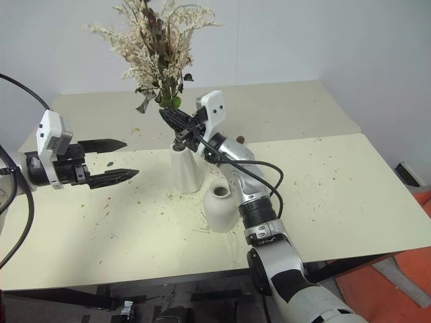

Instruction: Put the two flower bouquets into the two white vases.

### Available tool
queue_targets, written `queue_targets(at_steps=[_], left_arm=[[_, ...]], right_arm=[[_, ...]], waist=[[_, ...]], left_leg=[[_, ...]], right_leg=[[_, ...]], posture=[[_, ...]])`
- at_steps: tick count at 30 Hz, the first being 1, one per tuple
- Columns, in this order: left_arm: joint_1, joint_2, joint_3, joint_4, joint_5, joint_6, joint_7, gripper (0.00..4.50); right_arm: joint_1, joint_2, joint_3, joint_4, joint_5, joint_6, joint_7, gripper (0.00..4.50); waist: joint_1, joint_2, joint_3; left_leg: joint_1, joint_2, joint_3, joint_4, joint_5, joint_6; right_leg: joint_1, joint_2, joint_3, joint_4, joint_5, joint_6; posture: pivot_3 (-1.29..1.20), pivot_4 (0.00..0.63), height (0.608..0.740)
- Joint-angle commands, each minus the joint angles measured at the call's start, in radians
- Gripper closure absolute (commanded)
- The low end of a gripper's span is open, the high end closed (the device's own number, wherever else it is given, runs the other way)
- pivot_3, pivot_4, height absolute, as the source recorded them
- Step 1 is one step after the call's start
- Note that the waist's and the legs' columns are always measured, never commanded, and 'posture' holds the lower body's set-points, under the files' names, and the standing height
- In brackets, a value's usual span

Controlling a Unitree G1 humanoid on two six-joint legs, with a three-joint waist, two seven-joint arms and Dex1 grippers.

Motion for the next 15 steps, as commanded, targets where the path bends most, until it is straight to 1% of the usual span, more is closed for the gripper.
queue_targets(at_steps=[1, 2, 4, 6, 8, 12, 13, 15], left_arm=[[-0.008, 0.021, 0.034, -0.022, -0.018, -0.005, 0.003, 0.00], [-0.005, 0.021, 0.037, -0.024, -0.019, -0.005, 0.004, 0.00], [0.001, 0.021, 0.041, -0.027, -0.020, -0.005, 0.005, 0.00], [0.003, 0.021, 0.043, -0.029, -0.021, -0.004, 0.006, 0.00], [0.004, 0.021, 0.044, -0.029, -0.021, -0.005, 0.005, 0.00], [-0.001, 0.019, 0.038, -0.026, -0.019, -0.008, 0.005, 0.00], [-0.002, 0.019, 0.037, -0.025, -0.019, -0.009, 0.004, 0.00], [-0.005, 0.017, 0.033, -0.020, -0.018, -0.012, 0.001, 0.00]], right_arm=[[-0.016, 0.011, 0.005, -0.001, -0.008, -0.037, 0.011, 4.25], [-0.012, 0.012, 0.006, 0.004, -0.010, -0.038, 0.011, 4.25], [-0.003, 0.010, 0.009, 0.008, -0.018, -0.041, 0.015, 3.52], [0.007, 0.008, 0.012, -0.002, -0.019, -0.039, 0.022, 2.96], [0.014, 0.008, 0.014, -0.015, -0.020, -0.037, 0.026, 2.28], [0.040, 0.002, 0.026, -0.070, -0.026, -0.035, 0.027, 0.89], [0.051, -0.001, 0.030, -0.095, -0.027, -0.031, 0.028, 0.65], [0.076, -0.008, 0.039, -0.153, -0.024, -0.017, 0.031, 0.02]], waist=[[0.000, 0.000, 0.000], [0.000, 0.000, 0.000], [0.000, 0.000, 0.000], [-0.001, 0.000, 0.000], [0.000, 0.000, 0.000], [0.000, 0.000, 0.000], [0.000, 0.000, 0.000], [0.000, 0.000, 0.000]], left_leg=[[0.000, 0.000, 0.000, 0.000, 0.000, 0.000], [0.000, 0.000, 0.000, 0.000, 0.000, 0.000], [0.000, 0.000, 0.000, 0.000, 0.000, 0.000], [0.001, 0.000, 0.000, 0.000, 0.000, 0.000], [0.001, 0.000, 0.000, 0.000, 0.000, 0.000], [0.001, 0.000, 0.000, 0.000, 0.000, 0.000], [0.001, 0.000, 0.000, 0.000, 0.000, 0.000], [0.001, 0.000, 0.000, 0.000, 0.000, 0.000]], right_leg=[[0.000, 0.000, 0.000, 0.000, 0.000, 0.000], [0.000, 0.000, 0.000, 0.000, 0.000, 0.000], [0.000, 0.000, 0.000, 0.000, 0.000, 0.000], [0.001, 0.000, 0.000, 0.000, 0.000, 0.000], [0.001, 0.000, 0.000, 0.000, 0.000, 0.000], [0.001, 0.000, 0.000, 0.000, 0.000, 0.000], [0.001, 0.000, 0.000, 0.000, 0.000, 0.000], [0.001, 0.000, 0.000, 0.000, 0.000, 0.000]], posture=[[0.00, 0.150, 0.740], [0.00, 0.150, 0.740], [0.00, 0.150, 0.740], [0.00, 0.150, 0.740], [0.00, 0.150, 0.740], [0.00, 0.150, 0.740], [0.00, 0.150, 0.740], [0.00, 0.150, 0.740]])
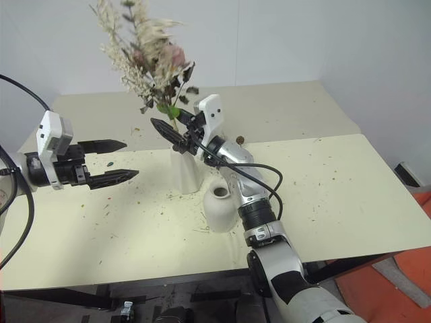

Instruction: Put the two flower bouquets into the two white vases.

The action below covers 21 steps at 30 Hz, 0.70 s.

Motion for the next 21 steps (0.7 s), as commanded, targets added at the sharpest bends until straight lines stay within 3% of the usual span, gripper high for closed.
queue_targets(at_steps=[1, 13, 21], left_arm=[[-0.013, 0.016, 0.029, -0.016, -0.016, -0.014, -0.002, 0.00], [-0.051, -0.004, -0.012, 0.012, -0.010, -0.022, -0.017, 0.00], [-0.098, -0.029, -0.045, 0.027, -0.024, -0.023, -0.056, 0.00]], right_arm=[[0.033, -0.010, 0.022, -0.111, 0.003, -0.001, 0.007, 0.02], [0.212, -0.206, 0.009, -0.435, 0.063, 0.213, 0.045, 0.02], [0.267, -0.422, -0.116, -0.663, 0.257, 0.542, 0.034, 0.02]], waist=[[0.000, 0.000, 0.000], [0.006, 0.000, 0.000], [0.017, 0.000, 0.000]], left_leg=[[0.000, 0.000, 0.000, 0.000, 0.000, 0.000], [-0.001, 0.000, 0.001, 0.000, 0.000, 0.000], [-0.001, 0.000, 0.004, 0.000, 0.000, 0.000]], right_leg=[[0.000, 0.000, 0.000, 0.000, 0.000, 0.000], [0.000, 0.000, 0.000, 0.000, 0.000, 0.000], [0.000, 0.000, -0.001, -0.001, 0.000, 0.000]], posture=[[0.00, 0.150, 0.740], [0.00, 0.150, 0.740], [0.00, 0.150, 0.740]])
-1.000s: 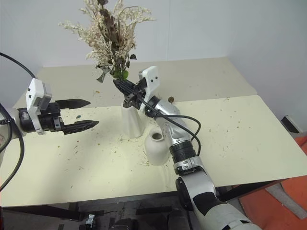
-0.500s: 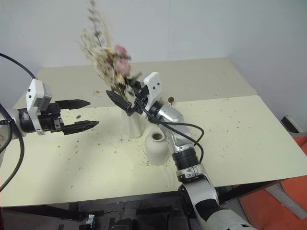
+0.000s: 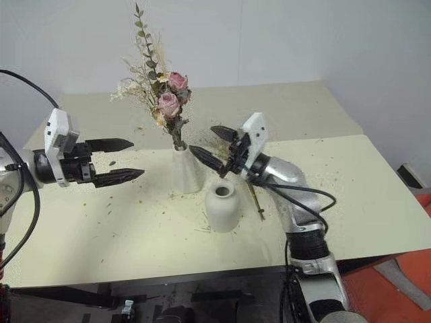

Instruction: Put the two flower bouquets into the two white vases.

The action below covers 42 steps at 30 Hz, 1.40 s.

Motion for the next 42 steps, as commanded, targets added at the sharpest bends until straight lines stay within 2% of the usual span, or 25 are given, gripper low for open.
queue_targets(at_steps=[1, 6, 9, 11, 14, 17, 23, 28, 31, 35, 38, 42], left_arm=[[-0.037, -0.004, 0.000, 0.002, -0.024, -0.022, -0.024, 0.00], [-0.056, -0.014, -0.013, 0.018, -0.012, -0.065, -0.070, 0.00], [-0.074, -0.016, -0.027, 0.030, -0.015, -0.077, -0.100, 0.00], [-0.086, -0.014, -0.041, 0.040, -0.014, -0.087, -0.131, 0.00], [-0.104, -0.016, -0.058, 0.054, -0.014, -0.117, -0.185, 0.00], [-0.128, -0.013, -0.073, 0.070, -0.017, -0.118, -0.221, 0.00], [-0.162, -0.007, -0.098, 0.102, -0.002, -0.139, -0.292, 0.00], [-0.153, -0.017, -0.098, 0.099, 0.001, -0.150, -0.288, 0.00], [-0.137, -0.015, -0.088, 0.087, -0.003, -0.147, -0.280, 0.00], [-0.112, -0.003, -0.065, 0.066, -0.006, -0.145, -0.261, 0.00], [-0.092, 0.010, -0.042, 0.047, -0.016, -0.138, -0.252, 0.00], [-0.068, 0.021, -0.025, 0.034, -0.019, -0.137, -0.246, 0.00]], right_arm=[[-0.001, -0.086, -0.077, -0.114, 0.115, 0.167, -0.010, 0.02], [-0.042, -0.236, -0.051, -0.143, 0.124, 0.372, -0.047, 0.02], [-0.108, -0.299, -0.047, -0.111, 0.148, 0.526, -0.075, 0.02], [-0.182, -0.343, 0.003, -0.064, 0.133, 0.641, -0.082, 0.02], [-0.328, -0.353, 0.069, 0.062, 0.113, 0.870, -0.124, 0.02], [-0.410, -0.337, 0.107, 0.163, 0.095, 0.973, -0.143, 0.02], [-0.501, -0.310, 0.294, 0.376, -0.019, 0.932, -0.140, 0.02], [-0.575, -0.236, 0.474, 0.628, -0.165, 0.755, -0.082, 0.02], [-0.600, -0.174, 0.522, 0.771, -0.246, 0.642, -0.062, 0.02], [-0.616, -0.087, 0.521, 0.932, -0.335, 0.485, -0.074, 0.02], [-0.621, -0.055, 0.508, 1.006, -0.382, 0.419, -0.067, 0.65], [-0.619, -0.052, 0.488, 1.033, -0.421, 0.389, -0.038, 1.96]], waist=[[0.006, 0.000, 0.000], [0.015, 0.000, 0.000], [0.016, 0.000, 0.000], [0.015, 0.000, 0.000], [0.013, 0.000, 0.000], [0.016, 0.000, 0.000], [0.015, 0.000, 0.000], [0.009, 0.000, 0.000], [0.008, 0.000, 0.000], [0.007, 0.000, 0.000], [0.005, 0.000, 0.000], [0.004, 0.000, 0.000]], left_leg=[[0.000, 0.000, 0.000, 0.000, 0.000, 0.000], [0.000, 0.000, 0.002, 0.000, 0.000, 0.000], [0.000, 0.000, 0.003, 0.001, 0.000, 0.000], [0.000, 0.000, 0.003, 0.001, 0.000, 0.000], [0.000, 0.000, 0.004, 0.001, 0.000, 0.000], [0.000, 0.001, 0.004, 0.001, 0.000, 0.001], [-0.003, -0.001, 0.004, 0.001, 0.000, 0.001], [-0.003, 0.000, 0.004, 0.002, 0.000, 0.001], [-0.002, 0.000, 0.004, 0.002, 0.000, 0.001], [-0.003, 0.000, 0.004, 0.002, 0.000, 0.001], [-0.003, 0.000, 0.003, 0.001, 0.000, 0.000], [-0.002, 0.000, 0.003, 0.002, 0.000, 0.000]], right_leg=[[0.000, 0.000, 0.000, 0.000, 0.000, 0.000], [0.001, 0.000, 0.000, -0.005, 0.000, 0.000], [0.001, 0.000, 0.000, -0.006, 0.000, 0.000], [0.001, 0.000, 0.000, -0.006, 0.000, 0.000], [0.001, 0.000, 0.000, -0.006, 0.000, 0.000], [0.001, 0.000, -0.001, -0.007, 0.000, 0.000], [0.001, -0.001, -0.002, -0.005, 0.000, 0.000], [0.000, 0.000, -0.001, -0.005, 0.000, 0.000], [0.000, 0.000, -0.001, -0.005, 0.000, 0.000], [-0.001, 0.000, -0.001, -0.004, 0.000, -0.001], [-0.001, 0.000, -0.001, -0.004, 0.000, -0.001], [-0.001, 0.000, -0.001, -0.003, 0.001, -0.001]], posture=[[0.00, 0.150, 0.740], [0.00, 0.150, 0.740], [0.00, 0.150, 0.740], [0.00, 0.150, 0.740], [0.00, 0.150, 0.740], [0.00, 0.150, 0.740], [0.00, 0.150, 0.740], [0.00, 0.150, 0.740], [0.00, 0.150, 0.740], [0.00, 0.150, 0.740], [0.00, 0.150, 0.740], [0.00, 0.150, 0.740]])
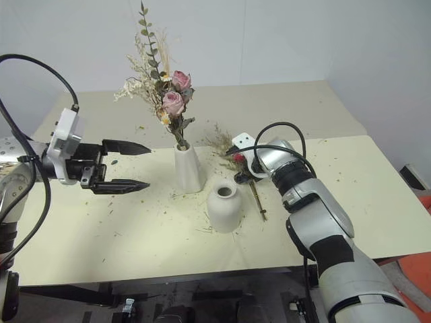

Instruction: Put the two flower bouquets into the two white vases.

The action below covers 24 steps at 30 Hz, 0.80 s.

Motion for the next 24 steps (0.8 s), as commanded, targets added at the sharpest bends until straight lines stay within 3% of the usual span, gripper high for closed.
queue_targets(at_steps=[1, 7, 15, 19, 22, 24], left_arm=[[0.007, 0.019, 0.042, -0.031, -0.022, -0.009, 0.009, 0.00], [-0.005, 0.016, 0.035, -0.018, -0.018, -0.015, 0.007, 0.00], [-0.039, -0.007, 0.002, 0.017, -0.008, -0.021, -0.005, 0.00], [-0.055, -0.014, -0.011, 0.040, -0.004, -0.019, -0.016, 0.00], [-0.072, -0.017, -0.023, 0.059, -0.021, 0.007, -0.038, 0.00], [-0.080, -0.013, -0.032, 0.069, -0.026, 0.019, -0.057, 0.00]], right_arm=[[-0.023, -0.008, -0.041, 0.014, -0.043, -0.033, 0.016, 2.37], [-0.040, -0.034, -0.179, 0.037, -0.045, -0.018, -0.051, 4.42], [-0.012, -0.111, -0.492, -0.155, 0.040, 0.049, -0.198, 4.47], [0.077, -0.123, -0.666, -0.432, 0.105, 0.068, -0.274, 4.47], [0.152, -0.066, -0.829, -0.690, 0.200, 0.085, -0.339, 4.47], [0.195, -0.039, -0.866, -0.801, 0.245, 0.081, -0.345, 4.47]], waist=[[0.001, 0.000, 0.000], [0.003, 0.000, 0.000], [0.008, 0.000, 0.000], [0.008, 0.000, 0.000], [0.008, 0.000, 0.000], [0.007, 0.000, 0.000]], left_leg=[[0.000, 0.000, 0.000, 0.000, 0.000, 0.000], [0.000, 0.000, 0.000, 0.000, 0.000, 0.000], [0.000, 0.000, 0.000, 0.000, 0.000, 0.000], [0.000, 0.000, 0.000, -0.001, 0.000, 0.000], [-0.001, 0.000, 0.000, -0.001, 0.000, 0.000], [-0.001, 0.000, 0.000, 0.000, 0.000, 0.000]], right_leg=[[0.000, 0.000, 0.000, 0.001, 0.000, 0.000], [0.000, 0.000, 0.000, 0.001, 0.000, 0.000], [0.000, 0.000, 0.000, 0.000, 0.000, 0.000], [0.000, 0.000, 0.000, 0.000, 0.000, 0.000], [0.000, 0.000, 0.000, 0.000, 0.000, 0.000], [0.000, 0.000, 0.000, 0.001, 0.000, 0.000]], posture=[[0.00, 0.150, 0.740], [0.00, 0.150, 0.740], [0.00, 0.150, 0.740], [0.00, 0.150, 0.740], [0.00, 0.150, 0.740], [0.00, 0.150, 0.740]])
